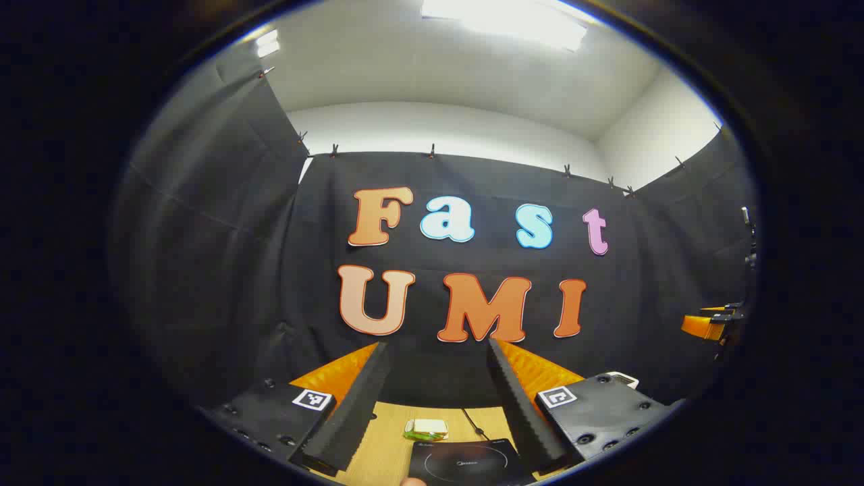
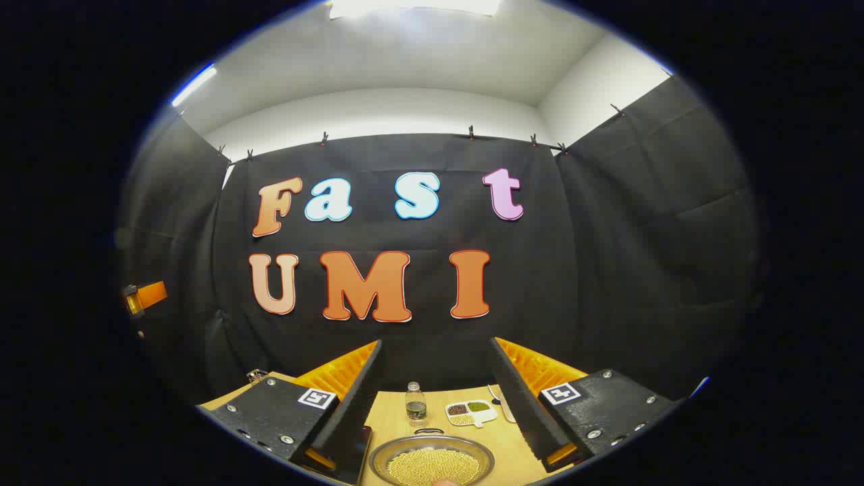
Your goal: First push the handle of the pot to place it horizontally, then grasp the pot with both hands and set it on the induction cooktop.
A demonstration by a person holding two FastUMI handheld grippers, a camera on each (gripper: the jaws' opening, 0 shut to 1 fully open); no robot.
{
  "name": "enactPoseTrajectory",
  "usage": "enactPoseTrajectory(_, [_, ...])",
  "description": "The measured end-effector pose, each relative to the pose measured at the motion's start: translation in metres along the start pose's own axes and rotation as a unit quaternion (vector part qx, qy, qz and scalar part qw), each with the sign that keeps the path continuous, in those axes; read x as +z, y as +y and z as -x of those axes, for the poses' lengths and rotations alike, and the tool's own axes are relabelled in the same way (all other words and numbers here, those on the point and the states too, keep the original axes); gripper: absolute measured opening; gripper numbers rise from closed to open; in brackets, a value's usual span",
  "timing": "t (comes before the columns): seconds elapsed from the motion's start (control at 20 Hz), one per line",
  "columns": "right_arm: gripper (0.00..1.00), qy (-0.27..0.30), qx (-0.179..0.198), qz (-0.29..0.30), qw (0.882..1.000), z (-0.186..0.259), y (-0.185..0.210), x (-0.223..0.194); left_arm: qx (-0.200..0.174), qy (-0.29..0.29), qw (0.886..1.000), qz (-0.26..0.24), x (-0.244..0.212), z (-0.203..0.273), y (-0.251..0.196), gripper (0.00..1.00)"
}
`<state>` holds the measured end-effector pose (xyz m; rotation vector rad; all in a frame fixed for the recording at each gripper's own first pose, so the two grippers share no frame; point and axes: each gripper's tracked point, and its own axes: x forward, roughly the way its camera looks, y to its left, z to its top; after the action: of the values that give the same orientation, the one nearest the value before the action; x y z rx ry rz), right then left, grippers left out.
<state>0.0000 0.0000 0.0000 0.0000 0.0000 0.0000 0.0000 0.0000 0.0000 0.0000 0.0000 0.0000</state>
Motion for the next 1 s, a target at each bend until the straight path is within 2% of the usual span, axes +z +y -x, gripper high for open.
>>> enactPoseTrajectory(0.05, [0.95,0.003,0.000,-0.002,1.000,0.001,-0.002,-0.001,-0.002,0.005,1.000,0.002,-0.003,-0.002,-0.003,0.96])
enactPoseTrajectory(0.2, [0.95,0.007,0.000,0.002,1.000,0.003,-0.006,-0.003,-0.013,0.019,1.000,0.016,-0.011,-0.004,-0.015,0.92])
enactPoseTrajectory(0.35, [0.95,0.012,-0.002,0.006,1.000,0.002,-0.010,-0.007,-0.016,0.017,1.000,0.018,-0.009,-0.006,-0.019,0.95])
enactPoseTrajectory(0.4, [1.00,0.014,0.000,0.004,1.000,0.002,-0.010,-0.009,-0.014,0.018,1.000,0.018,-0.010,-0.008,-0.020,0.95])
enactPoseTrajectory(0.45, [0.95,0.015,0.002,0.002,1.000,0.003,-0.010,-0.009,-0.013,0.020,1.000,0.018,-0.012,-0.009,-0.022,0.95])
enactPoseTrajectory(0.5, [1.00,0.015,0.006,0.001,1.000,0.002,-0.009,-0.010,-0.014,0.023,0.999,0.019,-0.013,-0.010,-0.024,0.98])
enactPoseTrajectory(0.55, [1.00,0.016,0.011,0.003,1.000,0.002,-0.008,-0.011,-0.015,0.025,0.999,0.021,-0.016,-0.010,-0.026,0.95])
enactPoseTrajectory(0.6, [0.95,0.018,0.013,0.004,1.000,0.001,-0.007,-0.014,-0.015,0.025,0.999,0.024,-0.015,-0.010,-0.027,0.92])
enactPoseTrajectory(0.75, [0.95,0.022,0.019,0.008,1.000,0.001,-0.005,-0.015,-0.014,0.017,0.999,0.028,-0.013,-0.010,-0.027,0.95])
enactPoseTrajectory(0.8, [1.00,0.023,0.021,0.008,0.999,0.000,-0.004,-0.016,-0.011,0.016,0.999,0.026,-0.013,-0.011,-0.024,0.92])
enactPoseTrajectory(1.0, [1.00,0.022,0.024,0.010,0.999,-0.002,-0.001,-0.018,-0.008,0.023,0.999,0.024,-0.018,-0.012,-0.025,0.92])
